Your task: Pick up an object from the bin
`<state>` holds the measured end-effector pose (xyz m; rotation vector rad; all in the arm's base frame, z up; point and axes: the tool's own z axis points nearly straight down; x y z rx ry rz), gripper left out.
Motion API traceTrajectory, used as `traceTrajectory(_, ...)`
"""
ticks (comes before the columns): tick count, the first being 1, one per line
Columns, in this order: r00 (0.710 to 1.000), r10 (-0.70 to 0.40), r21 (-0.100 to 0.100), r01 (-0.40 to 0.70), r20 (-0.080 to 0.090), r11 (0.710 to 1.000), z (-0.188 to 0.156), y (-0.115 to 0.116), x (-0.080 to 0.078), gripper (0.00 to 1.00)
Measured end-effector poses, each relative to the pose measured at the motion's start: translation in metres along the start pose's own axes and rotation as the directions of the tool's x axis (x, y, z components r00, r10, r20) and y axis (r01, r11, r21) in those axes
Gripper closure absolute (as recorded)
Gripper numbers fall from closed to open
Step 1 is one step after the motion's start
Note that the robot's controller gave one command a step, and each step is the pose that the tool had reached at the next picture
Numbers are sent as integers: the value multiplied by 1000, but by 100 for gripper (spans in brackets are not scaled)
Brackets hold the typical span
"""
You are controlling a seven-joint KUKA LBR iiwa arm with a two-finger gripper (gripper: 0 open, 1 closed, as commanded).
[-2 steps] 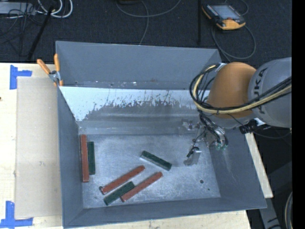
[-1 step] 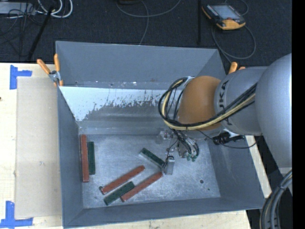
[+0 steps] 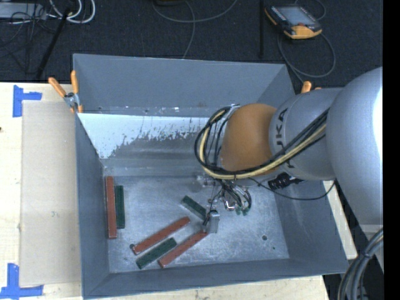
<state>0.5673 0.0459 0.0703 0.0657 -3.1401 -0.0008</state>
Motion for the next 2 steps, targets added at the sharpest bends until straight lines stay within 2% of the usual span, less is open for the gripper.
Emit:
traceTrajectory(1,1000,-2,0,2,3,1000,-1,0,-1,100)
traceTrajectory(2,1000,-2,-1,2,11,1000,-139,15,-17,100)
